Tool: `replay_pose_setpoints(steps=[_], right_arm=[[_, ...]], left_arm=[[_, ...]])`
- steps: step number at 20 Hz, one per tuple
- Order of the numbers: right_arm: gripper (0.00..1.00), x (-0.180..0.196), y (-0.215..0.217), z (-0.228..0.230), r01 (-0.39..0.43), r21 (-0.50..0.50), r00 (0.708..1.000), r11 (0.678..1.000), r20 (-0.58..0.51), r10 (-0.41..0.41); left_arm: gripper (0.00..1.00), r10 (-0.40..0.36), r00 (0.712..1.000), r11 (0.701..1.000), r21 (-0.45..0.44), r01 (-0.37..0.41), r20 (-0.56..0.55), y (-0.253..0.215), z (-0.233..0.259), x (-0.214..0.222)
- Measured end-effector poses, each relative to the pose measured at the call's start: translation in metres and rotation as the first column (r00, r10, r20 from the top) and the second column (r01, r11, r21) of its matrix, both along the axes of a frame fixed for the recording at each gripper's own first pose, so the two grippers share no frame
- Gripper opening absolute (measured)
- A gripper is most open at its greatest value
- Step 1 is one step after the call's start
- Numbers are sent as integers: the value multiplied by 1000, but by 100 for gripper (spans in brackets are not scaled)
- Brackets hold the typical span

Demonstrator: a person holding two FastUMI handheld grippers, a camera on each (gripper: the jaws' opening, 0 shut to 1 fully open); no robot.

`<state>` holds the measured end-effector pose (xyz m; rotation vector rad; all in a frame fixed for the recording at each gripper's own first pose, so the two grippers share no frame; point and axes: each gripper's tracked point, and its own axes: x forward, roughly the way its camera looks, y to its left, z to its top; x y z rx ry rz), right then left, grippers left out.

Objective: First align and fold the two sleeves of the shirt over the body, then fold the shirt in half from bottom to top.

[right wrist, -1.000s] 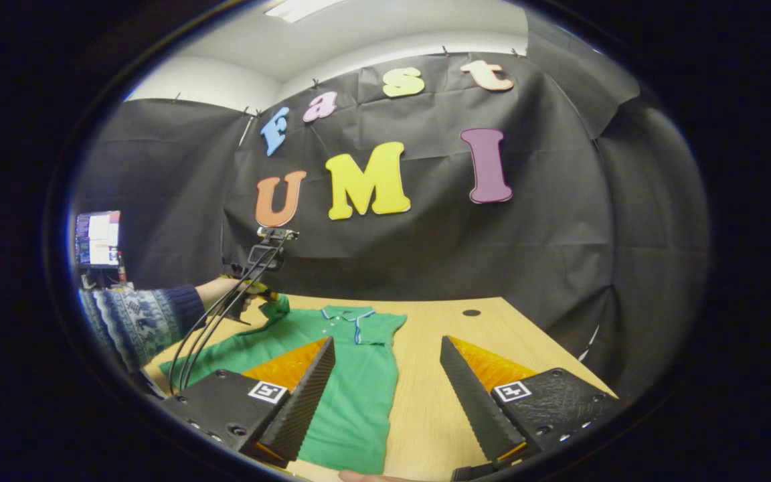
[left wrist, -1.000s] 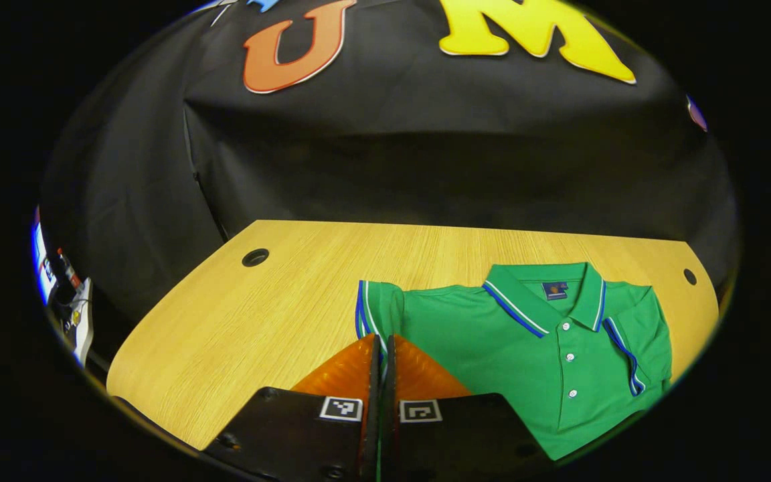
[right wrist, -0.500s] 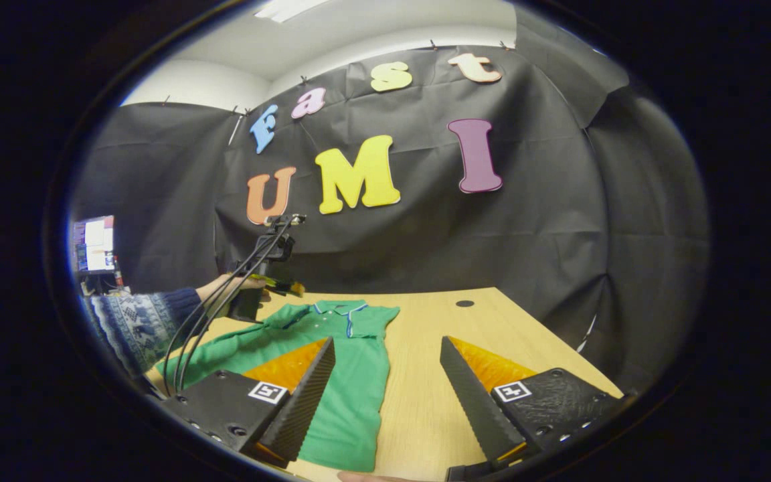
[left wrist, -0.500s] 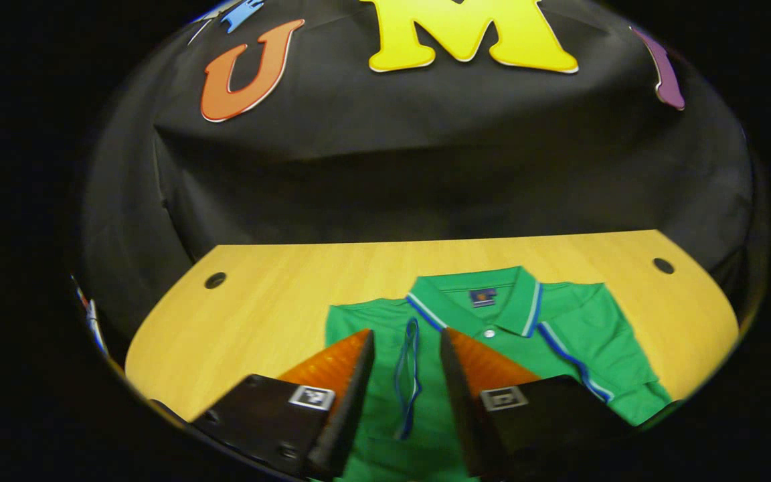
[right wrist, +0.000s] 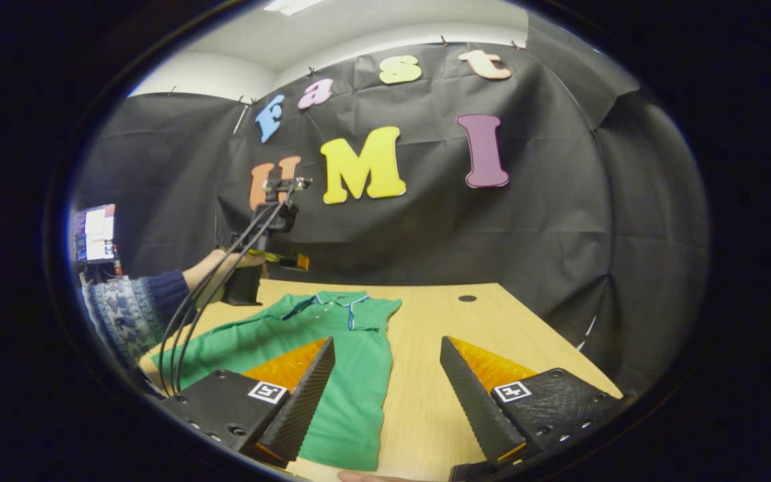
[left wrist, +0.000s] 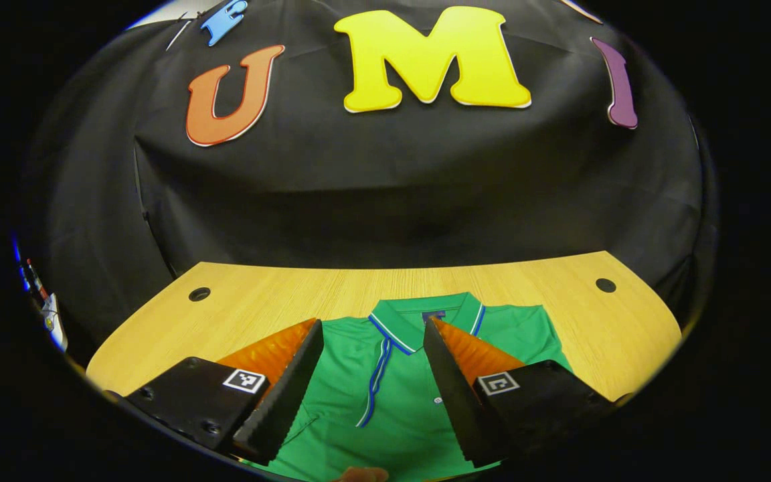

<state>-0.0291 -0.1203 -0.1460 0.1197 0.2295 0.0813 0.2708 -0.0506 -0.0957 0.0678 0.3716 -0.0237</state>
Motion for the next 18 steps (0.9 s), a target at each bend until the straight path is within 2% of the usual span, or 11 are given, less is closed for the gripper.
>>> replay_pose_setpoints(steps=[1, 4, 7, 8, 9, 10, 11, 16, 18], right_arm=[[96, -1, 2, -3, -4, 15, 1000, 1000, -19, 4], [96, -3, -3, -3, 13, 2, 999, 1000, -42, -13], [96, -7, -7, 8, 36, -41, 999, 999, -24, -37], [92, -8, -5, 15, 35, -46, 999, 998, -12, -36], [96, -8, -4, 22, 43, -53, 999, 998, 0, -43], [96, -8, -6, 27, 54, -62, 999, 997, 14, -53], [92, -10, -5, 33, 62, -72, 998, 996, 28, -60], [96, -12, 14, 37, 45, -74, 998, 996, 41, -42], [96, -13, 23, 34, 19, -61, 999, 998, 28, -17]], left_arm=[[100, -4, 1000, 1000, -16, 4, 6, -1, 7, -6], [100, -5, 998, 1000, -11, 5, 69, 6, 36, -29], [100, -12, 991, 1000, -21, 15, 136, 15, 66, -66], [100, -11, 987, 999, -32, 16, 162, 19, 74, -80], [100, -22, 983, 999, -34, 29, 180, 23, 81, -94], [100, -30, 980, 999, -32, 37, 194, 27, 84, -110], [100, -24, 977, 999, -27, 30, 212, 35, 87, -124], [100, 32, 973, 999, -36, -25, 230, 81, 76, -202], [100, 26, 975, 998, -56, -14, 219, 87, 56, -227]])
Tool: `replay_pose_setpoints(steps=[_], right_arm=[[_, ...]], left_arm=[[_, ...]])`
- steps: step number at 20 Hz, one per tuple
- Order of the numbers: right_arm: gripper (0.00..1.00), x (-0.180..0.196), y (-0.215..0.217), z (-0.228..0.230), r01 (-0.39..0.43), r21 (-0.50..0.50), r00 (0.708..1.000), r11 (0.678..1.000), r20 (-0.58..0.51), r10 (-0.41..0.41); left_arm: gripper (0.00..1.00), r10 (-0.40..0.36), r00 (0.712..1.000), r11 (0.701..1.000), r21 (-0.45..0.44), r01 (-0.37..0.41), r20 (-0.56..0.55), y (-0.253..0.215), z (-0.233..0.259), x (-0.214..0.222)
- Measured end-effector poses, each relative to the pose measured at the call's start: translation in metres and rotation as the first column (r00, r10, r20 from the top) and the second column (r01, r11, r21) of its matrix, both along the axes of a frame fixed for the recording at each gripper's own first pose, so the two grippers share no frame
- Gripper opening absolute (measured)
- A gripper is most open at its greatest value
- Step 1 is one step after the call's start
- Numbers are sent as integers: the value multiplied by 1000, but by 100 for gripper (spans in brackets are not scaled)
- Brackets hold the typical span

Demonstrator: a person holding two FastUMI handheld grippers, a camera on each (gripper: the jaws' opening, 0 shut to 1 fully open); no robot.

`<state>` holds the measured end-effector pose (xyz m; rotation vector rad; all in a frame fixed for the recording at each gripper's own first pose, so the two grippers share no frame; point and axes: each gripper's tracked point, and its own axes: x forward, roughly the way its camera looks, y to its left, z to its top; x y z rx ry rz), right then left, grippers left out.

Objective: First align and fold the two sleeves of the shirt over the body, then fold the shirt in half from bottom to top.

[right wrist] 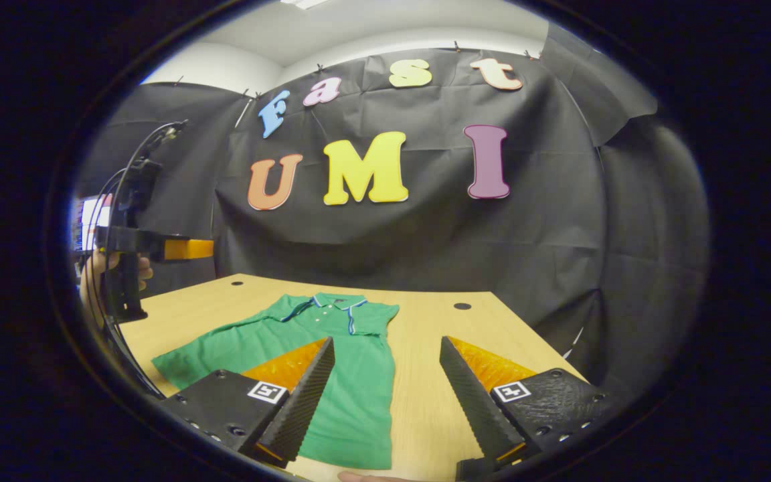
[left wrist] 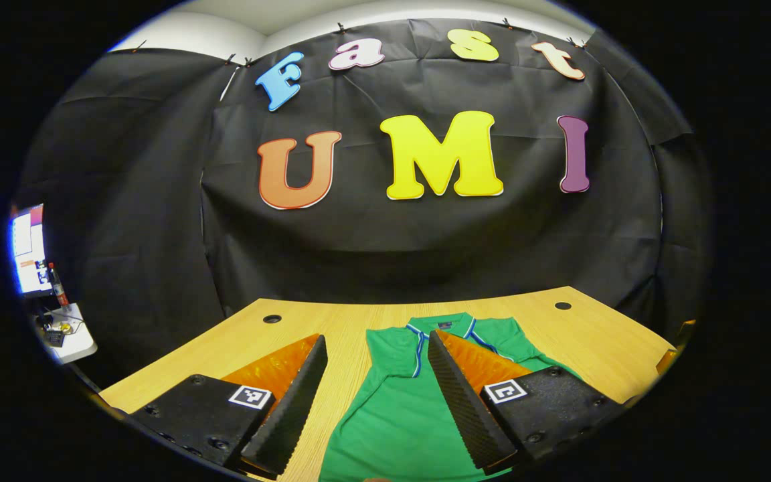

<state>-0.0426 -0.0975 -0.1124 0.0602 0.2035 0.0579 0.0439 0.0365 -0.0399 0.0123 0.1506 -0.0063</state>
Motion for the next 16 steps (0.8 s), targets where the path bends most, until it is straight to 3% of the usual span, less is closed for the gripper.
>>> replay_pose_setpoints(steps=[4, 7, 13, 16], right_arm=[[96, 1, 3, -5, -22, 9, 1000, 1000, -5, 22], [97, -1, 2, -4, -10, 5, 1000, 1000, 5, 10], [95, -6, -4, 0, 24, -26, 999, 999, 34, -23], [95, -8, -1, 5, 33, -26, 998, 999, 51, -32]], left_arm=[[100, 24, 1000, 1000, 14, -23, -15, 23, -35, -45], [100, 14, 1000, 999, -32, -15, -17, 24, -47, -64], [100, 23, 997, 999, 24, -25, 78, 28, -44, -71], [100, 16, 995, 1000, 6, -16, 101, 29, -44, -71]])
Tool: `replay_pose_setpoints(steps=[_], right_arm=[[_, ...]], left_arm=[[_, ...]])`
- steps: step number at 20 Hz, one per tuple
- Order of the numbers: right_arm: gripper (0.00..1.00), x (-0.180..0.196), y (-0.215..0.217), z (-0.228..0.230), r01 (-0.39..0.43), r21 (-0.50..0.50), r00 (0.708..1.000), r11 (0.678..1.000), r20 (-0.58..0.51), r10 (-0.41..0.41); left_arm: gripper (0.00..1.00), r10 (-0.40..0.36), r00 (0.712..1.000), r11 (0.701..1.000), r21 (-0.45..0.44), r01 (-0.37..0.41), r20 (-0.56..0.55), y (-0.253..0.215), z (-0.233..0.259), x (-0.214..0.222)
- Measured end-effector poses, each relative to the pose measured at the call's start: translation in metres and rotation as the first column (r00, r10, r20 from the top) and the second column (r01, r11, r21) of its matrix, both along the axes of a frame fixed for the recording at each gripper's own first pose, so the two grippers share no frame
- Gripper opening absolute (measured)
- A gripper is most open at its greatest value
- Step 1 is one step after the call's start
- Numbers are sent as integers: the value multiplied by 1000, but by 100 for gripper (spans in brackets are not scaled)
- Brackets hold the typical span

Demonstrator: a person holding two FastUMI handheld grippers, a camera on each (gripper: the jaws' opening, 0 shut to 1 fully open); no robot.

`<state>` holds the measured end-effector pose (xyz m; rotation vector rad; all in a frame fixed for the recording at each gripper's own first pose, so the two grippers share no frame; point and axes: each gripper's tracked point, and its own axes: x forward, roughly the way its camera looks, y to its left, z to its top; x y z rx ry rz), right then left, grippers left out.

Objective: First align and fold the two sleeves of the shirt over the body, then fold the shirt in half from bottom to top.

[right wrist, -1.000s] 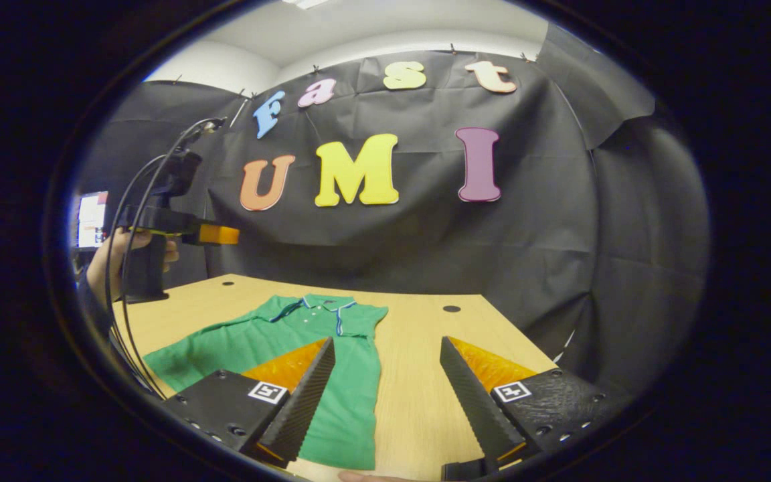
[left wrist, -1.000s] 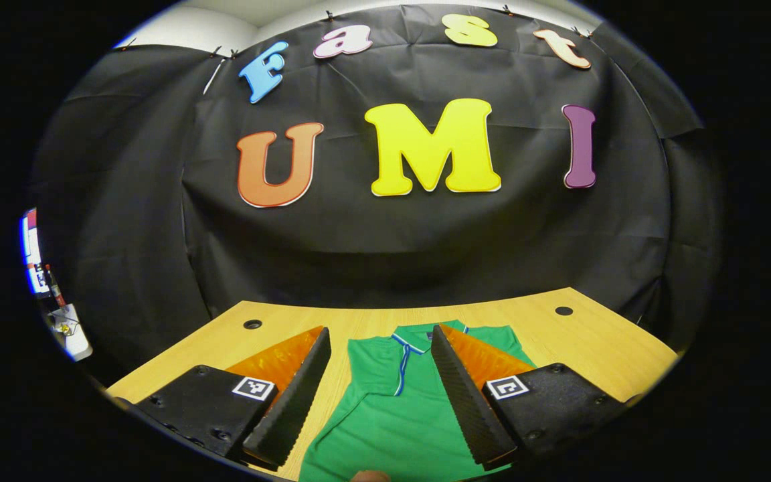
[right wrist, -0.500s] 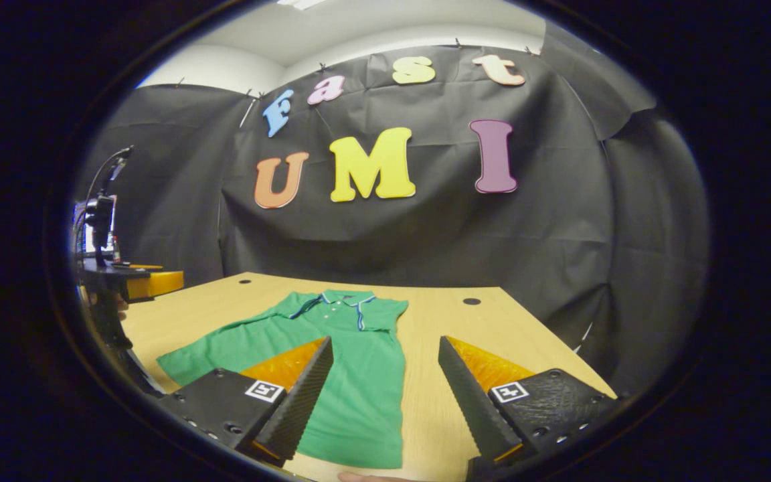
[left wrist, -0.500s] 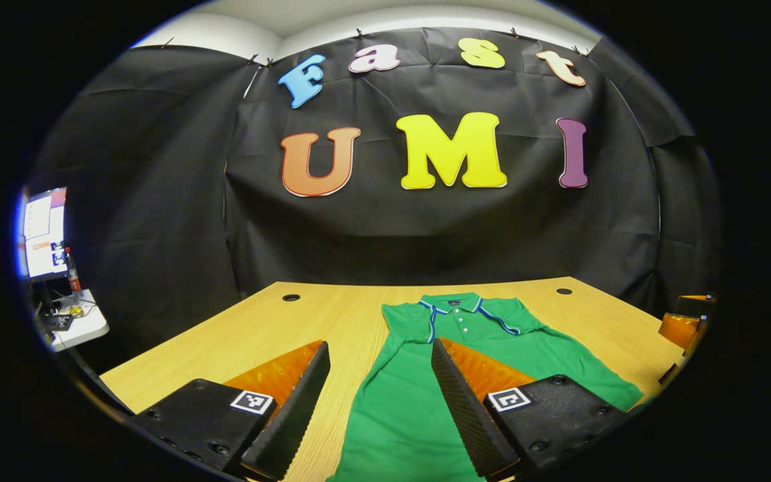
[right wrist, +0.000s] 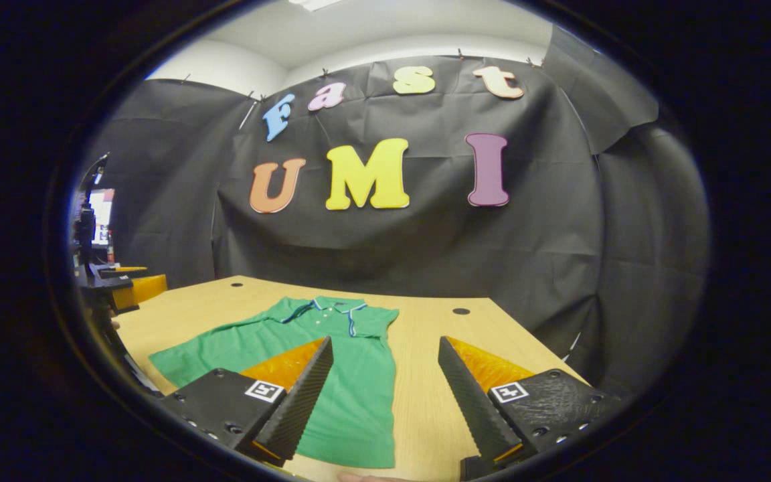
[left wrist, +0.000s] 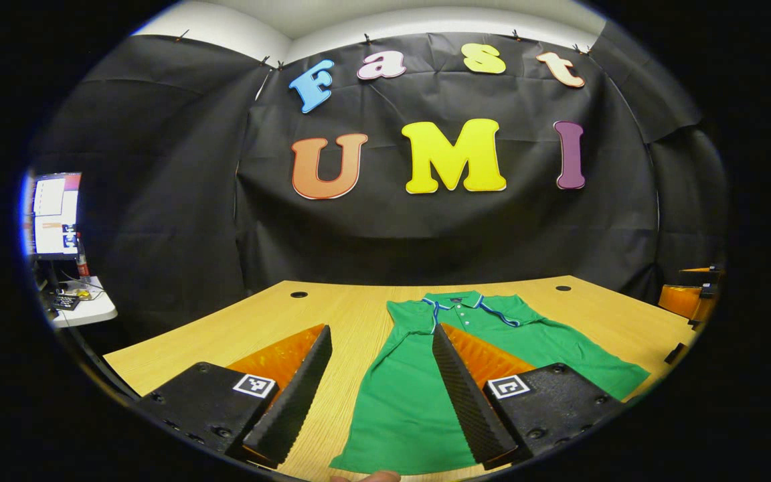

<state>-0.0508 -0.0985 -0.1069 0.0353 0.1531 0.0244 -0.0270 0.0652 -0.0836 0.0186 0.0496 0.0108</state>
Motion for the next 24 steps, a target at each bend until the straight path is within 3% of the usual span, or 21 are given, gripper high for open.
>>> replay_pose_setpoints(steps=[8, 9, 10, 14, 19, 22, 23, 24], right_arm=[[96, -3, 2, -17, 20, -30, 1000, 999, -23, -21], [96, -3, 4, -20, 16, -36, 999, 999, -27, -17], [96, -4, 7, -26, 15, -36, 999, 999, -40, -16], [96, -12, 12, -66, 0, -23, 992, 1000, -124, -3], [95, -33, 3, -129, 15, 2, 964, 1000, -267, -14], [95, -49, 9, -143, 3, 52, 953, 999, -303, 13], [95, -50, 11, -145, -2, 48, 954, 999, -301, 17], [94, -51, 10, -150, -2, 27, 952, 1000, -305, 10]], left_arm=[[100, 61, 997, 998, -10, -62, -47, 33, -31, -3], [94, 53, 996, 998, -17, -55, -71, 33, -40, -3], [100, 42, 995, 999, -23, -45, -95, 31, -48, -4], [100, 23, 981, 999, -30, -29, -193, 28, -88, -9], [100, 7, 959, 1000, 13, -4, -283, 25, -128, -21], [100, 1, 940, 1000, 10, 2, -342, 31, -156, -37], [100, -12, 956, 1000, -17, 7, -293, 30, -147, -36], [100, -19, 955, 1000, -24, 13, -295, 28, -148, -33]])
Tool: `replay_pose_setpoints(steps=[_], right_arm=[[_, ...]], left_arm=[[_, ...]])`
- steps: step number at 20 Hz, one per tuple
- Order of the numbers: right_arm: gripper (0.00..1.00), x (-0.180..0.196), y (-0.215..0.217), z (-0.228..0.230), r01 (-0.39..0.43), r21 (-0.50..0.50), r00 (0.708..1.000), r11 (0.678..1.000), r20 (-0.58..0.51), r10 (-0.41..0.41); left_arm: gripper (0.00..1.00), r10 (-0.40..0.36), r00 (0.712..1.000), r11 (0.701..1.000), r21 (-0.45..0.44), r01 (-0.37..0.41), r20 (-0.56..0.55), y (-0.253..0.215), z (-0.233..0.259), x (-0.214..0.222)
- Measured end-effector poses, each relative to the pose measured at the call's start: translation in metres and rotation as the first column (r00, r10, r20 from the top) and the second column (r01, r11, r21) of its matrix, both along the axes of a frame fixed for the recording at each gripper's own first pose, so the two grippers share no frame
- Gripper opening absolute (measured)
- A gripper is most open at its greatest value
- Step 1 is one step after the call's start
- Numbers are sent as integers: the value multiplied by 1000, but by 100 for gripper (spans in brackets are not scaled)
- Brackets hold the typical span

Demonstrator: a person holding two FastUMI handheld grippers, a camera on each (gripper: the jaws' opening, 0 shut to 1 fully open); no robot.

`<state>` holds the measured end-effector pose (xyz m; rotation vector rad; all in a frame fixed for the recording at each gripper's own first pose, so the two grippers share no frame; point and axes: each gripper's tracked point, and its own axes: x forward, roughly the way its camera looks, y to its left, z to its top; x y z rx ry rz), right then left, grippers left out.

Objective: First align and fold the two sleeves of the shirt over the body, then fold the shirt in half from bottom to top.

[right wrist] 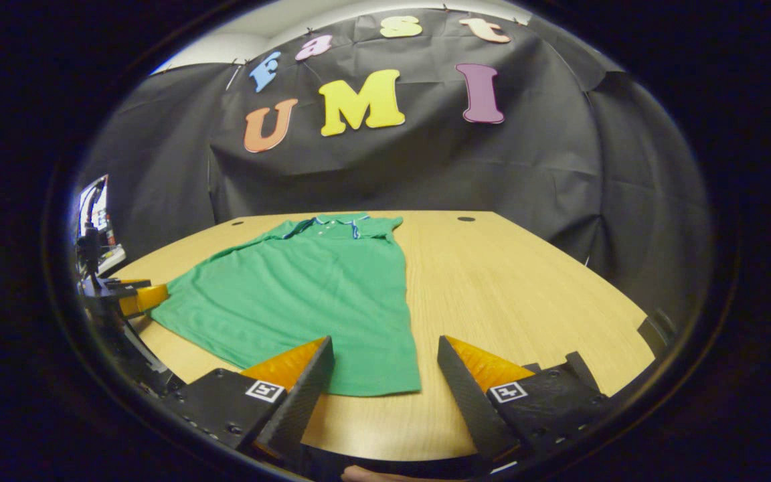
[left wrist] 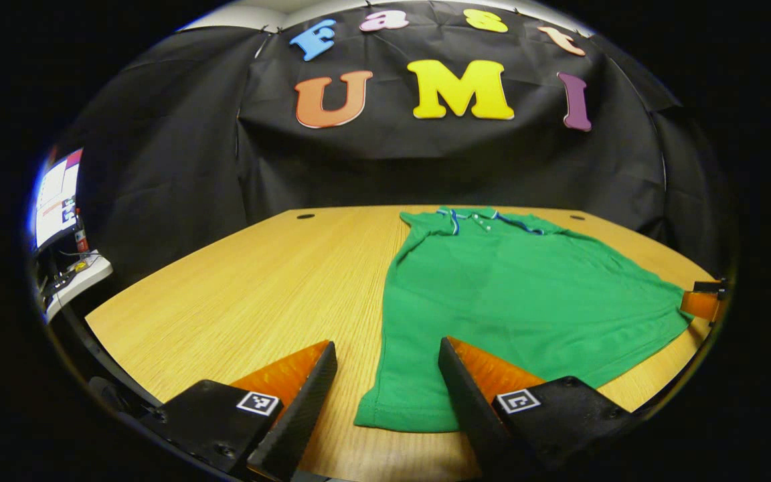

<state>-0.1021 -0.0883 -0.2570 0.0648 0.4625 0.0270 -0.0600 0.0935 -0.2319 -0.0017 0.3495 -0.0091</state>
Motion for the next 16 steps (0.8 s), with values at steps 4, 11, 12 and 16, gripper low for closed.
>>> replay_pose_setpoints(steps=[4, 11, 12, 16], right_arm=[[93, 1, 2, -3, 4, 17, 1000, 1000, 2, -4], [51, 3, 15, -4, -42, 64, 999, 997, 15, 41], [36, 4, 18, -4, -59, 78, 998, 995, 8, 58], [4, 11, 20, -1, -96, 103, 995, 990, 1, 97]], left_arm=[[100, 9, 1000, 1000, 16, -9, -7, 2, -4, -3], [64, -22, 1000, 999, 37, 22, -7, -7, -6, 2], [53, -39, 999, 998, 41, 40, -12, -11, -5, 4], [12, -64, 998, 997, 32, 65, -28, -20, -3, 12]])
